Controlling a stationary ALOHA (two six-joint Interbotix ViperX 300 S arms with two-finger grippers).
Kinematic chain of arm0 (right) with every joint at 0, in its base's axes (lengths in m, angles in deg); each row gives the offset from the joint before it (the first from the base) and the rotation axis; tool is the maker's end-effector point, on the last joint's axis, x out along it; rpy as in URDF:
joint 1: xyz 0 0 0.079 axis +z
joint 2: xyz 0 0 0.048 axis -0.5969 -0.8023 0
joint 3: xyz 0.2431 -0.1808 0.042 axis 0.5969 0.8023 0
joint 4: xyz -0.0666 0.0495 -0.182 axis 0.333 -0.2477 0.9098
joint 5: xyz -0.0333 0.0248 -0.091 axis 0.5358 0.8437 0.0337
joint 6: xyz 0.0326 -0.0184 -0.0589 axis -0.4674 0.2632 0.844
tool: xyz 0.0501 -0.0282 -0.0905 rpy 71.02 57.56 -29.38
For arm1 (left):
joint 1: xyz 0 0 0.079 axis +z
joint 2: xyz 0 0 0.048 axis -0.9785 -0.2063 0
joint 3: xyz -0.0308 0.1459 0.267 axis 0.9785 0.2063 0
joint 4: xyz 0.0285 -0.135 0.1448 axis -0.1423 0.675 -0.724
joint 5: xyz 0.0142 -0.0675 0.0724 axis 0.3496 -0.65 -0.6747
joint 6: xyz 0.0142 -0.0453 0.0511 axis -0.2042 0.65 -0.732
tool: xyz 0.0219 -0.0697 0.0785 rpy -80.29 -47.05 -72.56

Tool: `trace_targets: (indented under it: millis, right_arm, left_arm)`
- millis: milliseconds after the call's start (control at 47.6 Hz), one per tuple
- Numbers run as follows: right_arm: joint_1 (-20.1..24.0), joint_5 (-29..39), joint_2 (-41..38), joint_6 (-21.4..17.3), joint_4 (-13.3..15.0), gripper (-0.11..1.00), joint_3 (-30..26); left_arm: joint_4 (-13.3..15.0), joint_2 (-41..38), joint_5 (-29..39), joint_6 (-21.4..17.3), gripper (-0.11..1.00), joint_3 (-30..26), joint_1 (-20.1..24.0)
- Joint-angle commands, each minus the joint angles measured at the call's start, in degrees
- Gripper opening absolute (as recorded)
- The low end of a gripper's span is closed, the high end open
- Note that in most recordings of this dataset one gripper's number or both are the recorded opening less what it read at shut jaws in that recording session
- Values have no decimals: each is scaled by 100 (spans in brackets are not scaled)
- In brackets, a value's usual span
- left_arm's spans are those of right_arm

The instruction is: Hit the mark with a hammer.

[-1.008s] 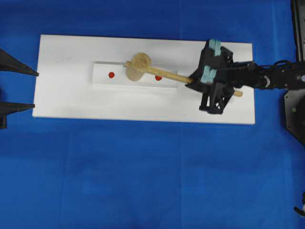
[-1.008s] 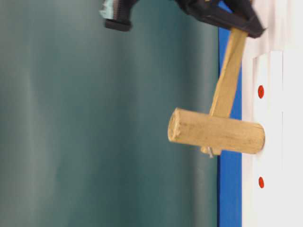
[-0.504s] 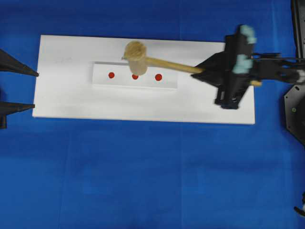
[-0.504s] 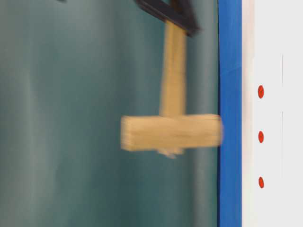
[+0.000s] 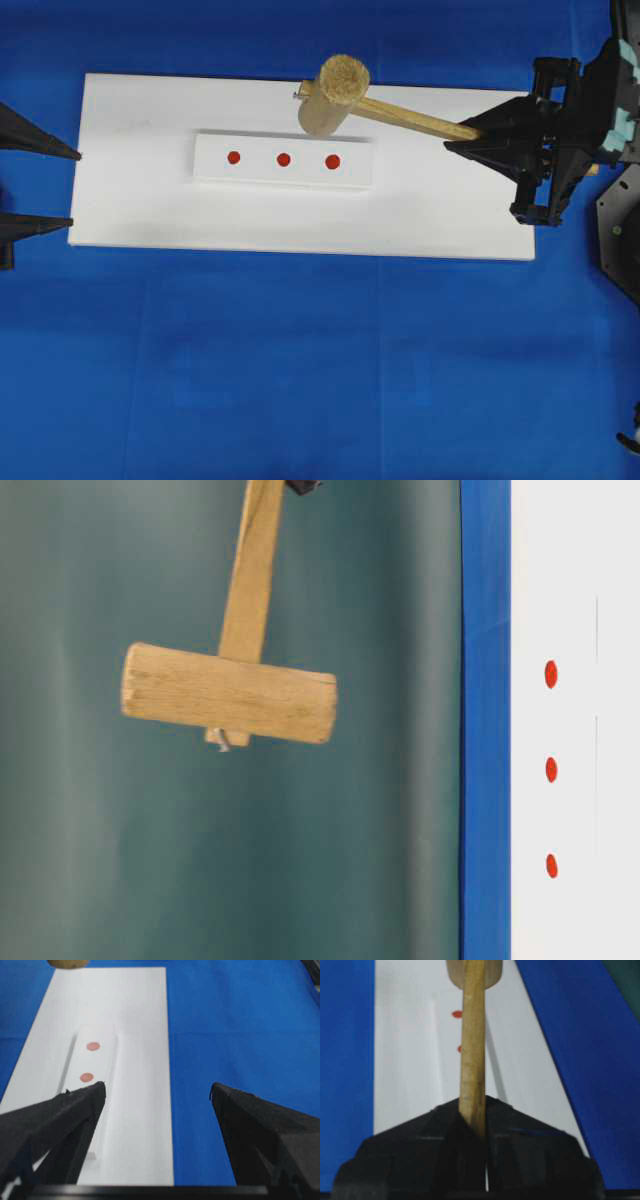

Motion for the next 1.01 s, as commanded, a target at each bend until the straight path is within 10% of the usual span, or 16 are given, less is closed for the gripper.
trace_targets:
  millis: [0,462,987]
  right_arm:
    - [-18,-35,-53,9,18,2,-88]
    - [-18,202,-2364,0,-624,2,132]
    - [-9,79,-642,97,-439,2,-123]
  left_arm:
    - [-9,-53,-26,-18,84,-62,0]
    - [-9,-53,-18,-18,82,-53,0]
    - [-9,-35,-9,9,82,-62,0]
